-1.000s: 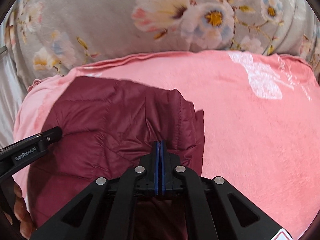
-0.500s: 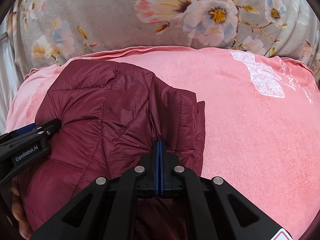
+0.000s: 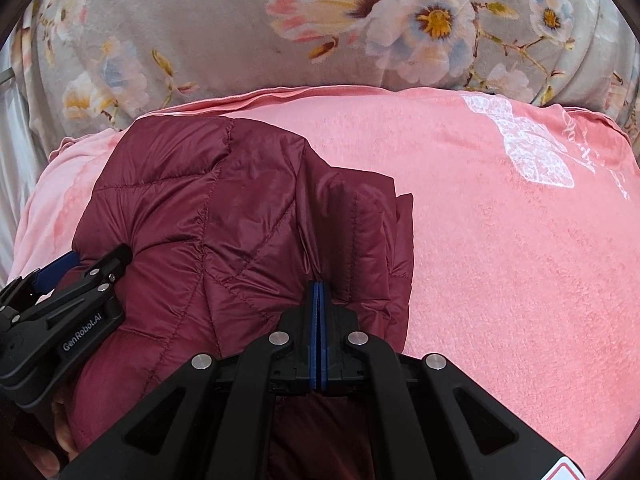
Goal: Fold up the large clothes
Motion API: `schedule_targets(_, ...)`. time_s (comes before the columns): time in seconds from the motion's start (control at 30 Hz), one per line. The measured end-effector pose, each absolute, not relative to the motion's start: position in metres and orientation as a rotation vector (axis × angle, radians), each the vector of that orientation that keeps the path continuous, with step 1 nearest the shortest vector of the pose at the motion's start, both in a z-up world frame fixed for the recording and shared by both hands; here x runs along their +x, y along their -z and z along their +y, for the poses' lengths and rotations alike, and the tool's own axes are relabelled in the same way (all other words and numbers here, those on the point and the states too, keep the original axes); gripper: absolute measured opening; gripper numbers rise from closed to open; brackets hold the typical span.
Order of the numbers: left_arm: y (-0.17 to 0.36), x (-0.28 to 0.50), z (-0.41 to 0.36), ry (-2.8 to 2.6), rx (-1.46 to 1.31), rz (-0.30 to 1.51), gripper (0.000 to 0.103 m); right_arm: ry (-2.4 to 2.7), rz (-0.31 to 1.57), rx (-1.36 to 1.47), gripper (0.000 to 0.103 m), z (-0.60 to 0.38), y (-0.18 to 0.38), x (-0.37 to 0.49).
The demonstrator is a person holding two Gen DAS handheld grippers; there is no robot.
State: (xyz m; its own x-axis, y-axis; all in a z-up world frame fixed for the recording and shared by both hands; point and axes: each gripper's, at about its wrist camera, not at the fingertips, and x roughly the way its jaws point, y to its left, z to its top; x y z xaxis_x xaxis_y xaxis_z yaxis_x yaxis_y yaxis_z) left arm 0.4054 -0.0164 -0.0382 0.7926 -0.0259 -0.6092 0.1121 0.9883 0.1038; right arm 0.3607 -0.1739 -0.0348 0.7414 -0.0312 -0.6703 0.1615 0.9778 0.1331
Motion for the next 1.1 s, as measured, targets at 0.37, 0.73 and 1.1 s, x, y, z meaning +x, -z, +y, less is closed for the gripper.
schedule_targets(0.37,0.022,0.380,0.005,0.128,0.138,0.675,0.069,0.046,0.722,0.229,0.008,-0.188,-0.003,0.299)
schedule_targets(0.73,0.029,0.298,0.054,0.128,0.113,0.785,0.069,0.033,0.823,0.175,0.008,-0.171,0.032,0.245)
schedule_targets(1.1,0.040,0.282,0.064,0.119,0.015,0.785,0.072,0.096,0.744,0.183,0.024,-0.170,0.025,0.210)
